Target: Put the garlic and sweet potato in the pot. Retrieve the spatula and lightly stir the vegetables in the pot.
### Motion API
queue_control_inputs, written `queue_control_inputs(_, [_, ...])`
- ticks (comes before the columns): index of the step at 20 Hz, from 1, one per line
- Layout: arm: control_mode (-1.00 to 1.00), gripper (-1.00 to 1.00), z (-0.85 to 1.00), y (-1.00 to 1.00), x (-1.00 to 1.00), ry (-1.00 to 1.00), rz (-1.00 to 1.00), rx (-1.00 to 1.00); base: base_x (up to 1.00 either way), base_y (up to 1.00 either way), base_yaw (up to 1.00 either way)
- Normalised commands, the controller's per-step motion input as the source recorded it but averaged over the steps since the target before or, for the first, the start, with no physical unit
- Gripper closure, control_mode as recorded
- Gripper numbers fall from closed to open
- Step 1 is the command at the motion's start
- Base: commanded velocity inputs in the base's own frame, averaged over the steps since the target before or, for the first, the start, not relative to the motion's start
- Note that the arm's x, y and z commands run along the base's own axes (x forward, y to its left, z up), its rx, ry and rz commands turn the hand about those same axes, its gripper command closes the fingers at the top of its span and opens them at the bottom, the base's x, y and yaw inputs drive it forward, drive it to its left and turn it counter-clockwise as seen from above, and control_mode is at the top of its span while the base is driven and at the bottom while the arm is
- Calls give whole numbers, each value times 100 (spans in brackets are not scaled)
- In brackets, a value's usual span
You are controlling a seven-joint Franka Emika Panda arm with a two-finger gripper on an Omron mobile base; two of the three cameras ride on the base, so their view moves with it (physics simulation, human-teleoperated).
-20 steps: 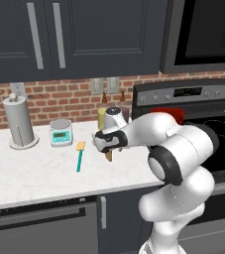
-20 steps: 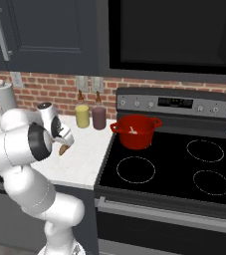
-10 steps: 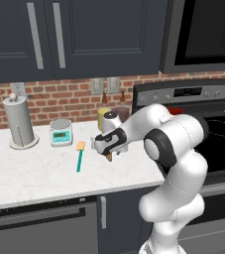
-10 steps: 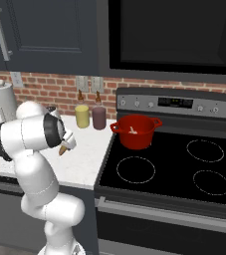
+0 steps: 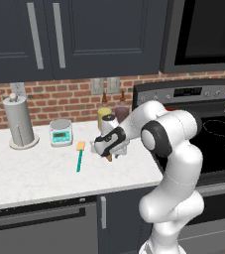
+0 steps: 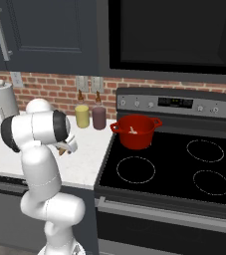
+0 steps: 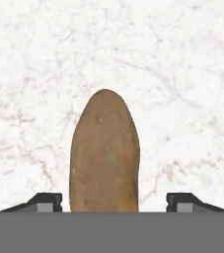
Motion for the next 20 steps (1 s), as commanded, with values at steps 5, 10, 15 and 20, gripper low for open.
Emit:
queue_control_inputs(5, [-100,100,0,-6,-10,-4,0,0,0,0,0])
queue_control_inputs(10, [-100,100,31,-37,-58,-18,0,2,0,0,0])
queue_control_inputs(15, [-100,100,87,-60,-91,-30,0,11,0,0,0])
queue_control_inputs(20, [-100,100,100,-78,-64,-29,-4,17,0,0,0])
